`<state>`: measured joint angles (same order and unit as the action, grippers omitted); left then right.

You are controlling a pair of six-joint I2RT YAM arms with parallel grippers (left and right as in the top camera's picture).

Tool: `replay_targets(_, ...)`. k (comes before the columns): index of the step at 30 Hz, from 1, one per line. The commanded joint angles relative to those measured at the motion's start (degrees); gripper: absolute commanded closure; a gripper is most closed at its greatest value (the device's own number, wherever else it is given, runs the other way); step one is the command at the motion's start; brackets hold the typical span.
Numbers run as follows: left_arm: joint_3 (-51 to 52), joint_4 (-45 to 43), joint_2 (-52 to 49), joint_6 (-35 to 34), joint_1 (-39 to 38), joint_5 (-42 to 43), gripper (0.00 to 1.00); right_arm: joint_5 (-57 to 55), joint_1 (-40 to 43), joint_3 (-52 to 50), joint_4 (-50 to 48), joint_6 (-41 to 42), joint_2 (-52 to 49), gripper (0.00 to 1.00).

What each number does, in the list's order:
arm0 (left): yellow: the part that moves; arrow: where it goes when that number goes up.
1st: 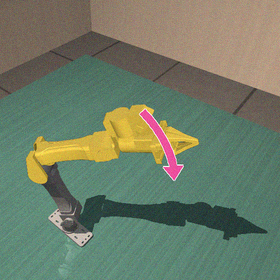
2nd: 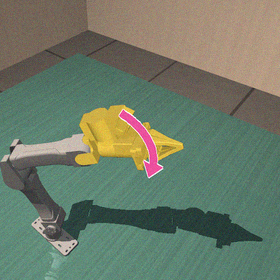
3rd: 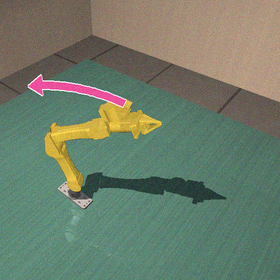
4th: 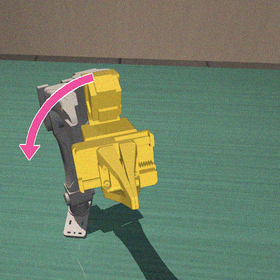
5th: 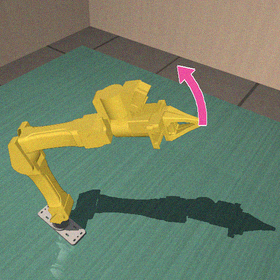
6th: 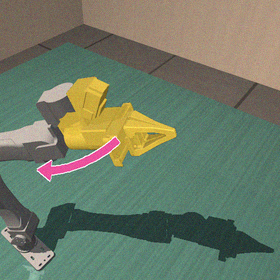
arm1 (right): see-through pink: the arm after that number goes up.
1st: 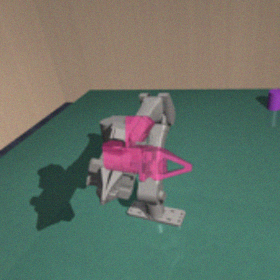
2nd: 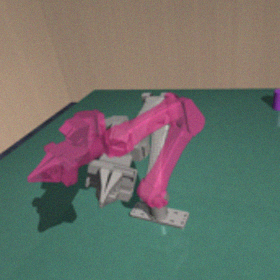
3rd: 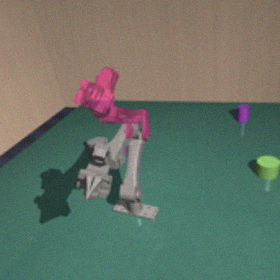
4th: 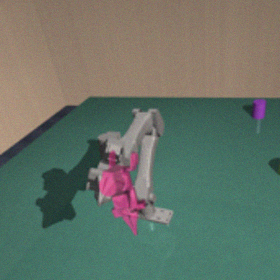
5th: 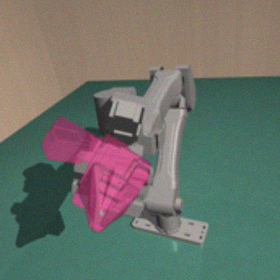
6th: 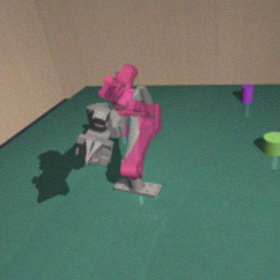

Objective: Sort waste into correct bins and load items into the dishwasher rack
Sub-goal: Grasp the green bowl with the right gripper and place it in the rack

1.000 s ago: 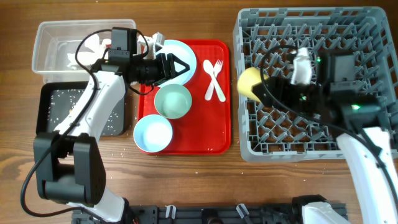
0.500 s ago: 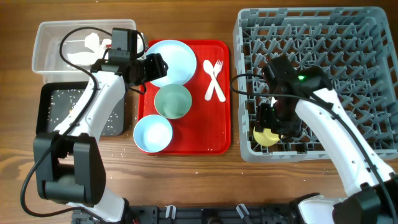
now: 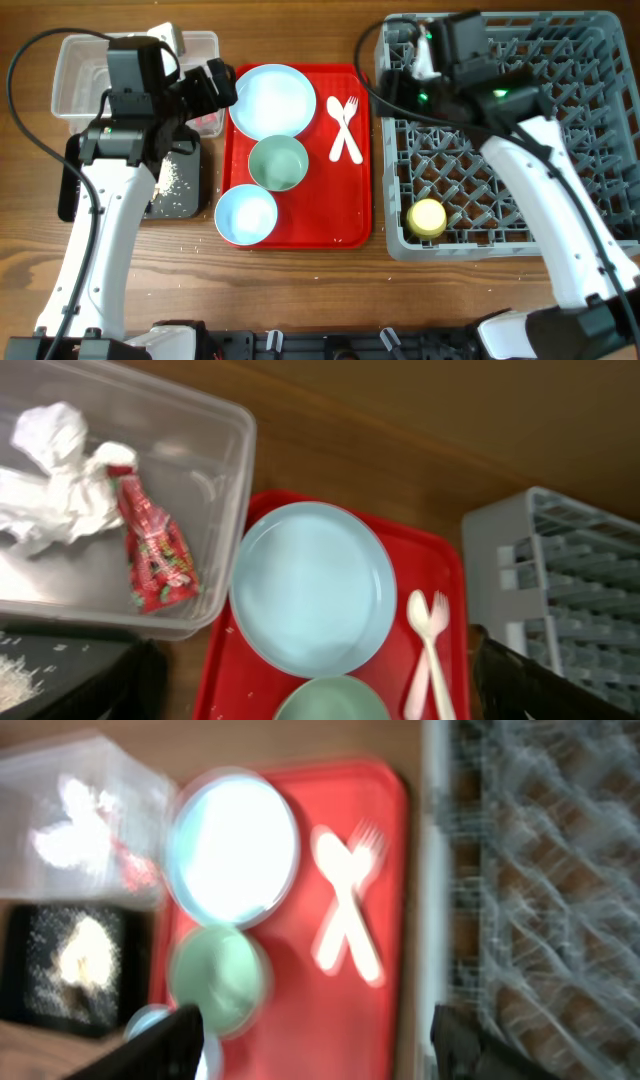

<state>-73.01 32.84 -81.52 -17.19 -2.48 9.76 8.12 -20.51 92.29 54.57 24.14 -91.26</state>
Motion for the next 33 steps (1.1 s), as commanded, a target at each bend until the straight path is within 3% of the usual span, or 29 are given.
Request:
replay_targets(1, -0.2, 4.5, -0.6, 0.5, 1.3, -3.5, 0.0, 2.4, -5.8, 0.2, -4.6, 3.0, -7.5, 0.28)
replay_targets(4, -0.2, 6.7, -0.2, 1.5, 3.6, -6.8, 0.0, 6.9, -10.4, 0.2, -7.5, 3.3, -17.9, 0.3)
replay_targets(7, -0.2, 6.5, 0.7, 7.6, 7.8, -3.4, 0.0, 10.8, -12.2, 0.2, -8.4, 3.5, -24.8, 0.37)
replay_targets(8, -0.2, 6.7, 0.6, 12.8, 10.1, 0.0, 0.0, 12.6, -12.5, 0.2, -8.3, 4.4, -28.3, 0.43)
replay_targets(10, -0.2, 6.7, 0.3, 13.9, 11.2, 0.0, 0.0, 14.2, -12.6, 0.2, -8.3, 4.4, -30.9, 0.5)
replay_targets(14, -0.2, 6.9, -0.4, 13.8, 11.8, -0.8, 0.0, 15.6, -12.6, 0.2, -8.7, 4.6, -32.0, 0.93)
replay_targets(18, -0.2, 6.9, -0.4, 13.8, 11.8, -0.8, 0.0, 12.5, -12.4, 0.4, -7.9, 5.2, -30.6, 0.96)
replay_targets(22, -0.2, 6.9, -0.4, 13.8, 11.8, -0.8, 0.0, -7.6, -10.2, 0.5, -4.3, 3.3, -15.6, 0.96)
replay_targets(26, -0.2, 6.9, -0.4, 13.8, 11.8, -0.8, 0.0, -51.5, -9.2, 0.5, -5.5, 2.6, 1.0, 0.96)
replay_targets(28, -0.2, 6.9, -0.4, 13.8, 11.8, -0.8, 0.0, -65.3, -8.6, 0.4, -9.8, -6.4, 1.4, 0.96)
replay_targets(33, -0.2, 6.9, -0.4, 13.8, 11.8, -0.8, 0.0, -78.7, -6.2, 0.0, -32.6, -38.4, -8.9, 0.96)
